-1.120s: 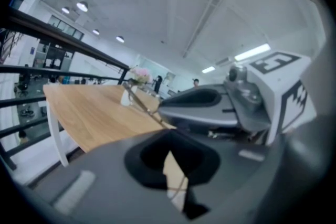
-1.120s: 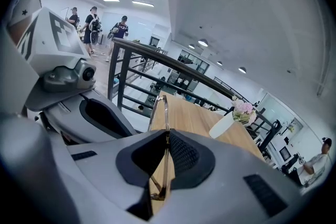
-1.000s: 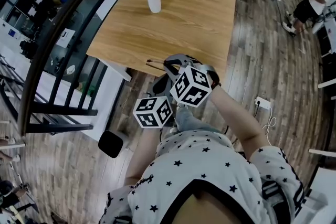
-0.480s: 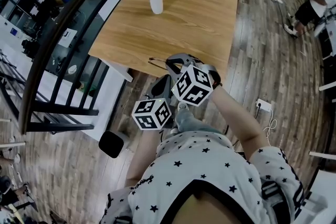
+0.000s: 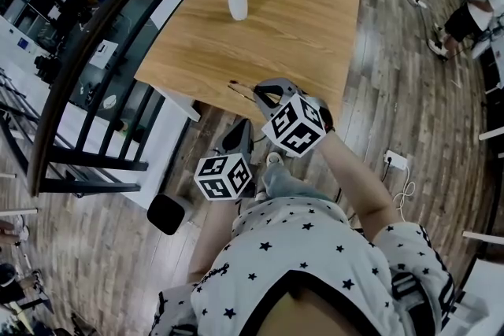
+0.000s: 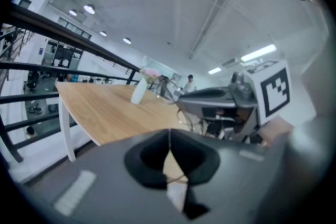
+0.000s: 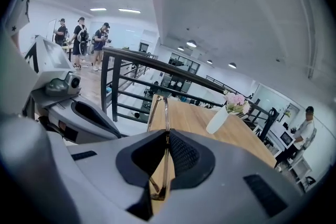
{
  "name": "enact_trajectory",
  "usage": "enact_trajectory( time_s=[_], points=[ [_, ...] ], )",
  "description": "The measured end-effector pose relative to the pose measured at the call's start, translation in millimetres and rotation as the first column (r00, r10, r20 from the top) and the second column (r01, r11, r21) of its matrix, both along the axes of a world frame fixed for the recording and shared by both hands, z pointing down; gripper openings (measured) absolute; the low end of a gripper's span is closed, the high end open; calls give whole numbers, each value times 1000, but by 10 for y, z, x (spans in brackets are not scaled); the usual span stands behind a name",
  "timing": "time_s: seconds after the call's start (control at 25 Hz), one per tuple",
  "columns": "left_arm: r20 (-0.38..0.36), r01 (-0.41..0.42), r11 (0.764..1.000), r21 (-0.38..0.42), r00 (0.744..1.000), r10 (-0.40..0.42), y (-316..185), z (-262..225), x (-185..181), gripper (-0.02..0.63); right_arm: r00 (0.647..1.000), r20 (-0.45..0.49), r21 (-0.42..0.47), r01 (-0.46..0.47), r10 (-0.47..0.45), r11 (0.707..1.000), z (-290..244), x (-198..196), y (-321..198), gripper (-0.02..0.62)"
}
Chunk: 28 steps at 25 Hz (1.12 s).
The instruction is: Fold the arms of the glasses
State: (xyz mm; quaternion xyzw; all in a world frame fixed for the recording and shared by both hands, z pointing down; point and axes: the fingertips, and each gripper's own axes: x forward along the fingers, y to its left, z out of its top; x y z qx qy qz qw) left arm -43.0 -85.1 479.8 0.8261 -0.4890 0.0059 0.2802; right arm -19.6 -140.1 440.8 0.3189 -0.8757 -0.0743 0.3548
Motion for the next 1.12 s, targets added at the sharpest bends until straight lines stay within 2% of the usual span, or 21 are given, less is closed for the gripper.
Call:
enact_trajectory(
  time_s=[0.32,0.68,0.88,1.12],
  points=[
    [-25,18,1000,-11,1000,-19,123,99,-108,15,991,99,-13,-94,95,995,-40,167,-44,21],
    [-6,27,999,-28,1000,-27,260,252,-203,89,958,213,-10,-195,193,981,-138,359,-99,21],
    [22,12,999,-46,1000,-11,331,345,-185,119,942,254,-8,-224,219,974,-210,410,-93,21],
    [44,24,998,-56,999,-22,294,410,-217,121,933,287,-2,-224,215,975,-285,356,-72,21]
  ],
)
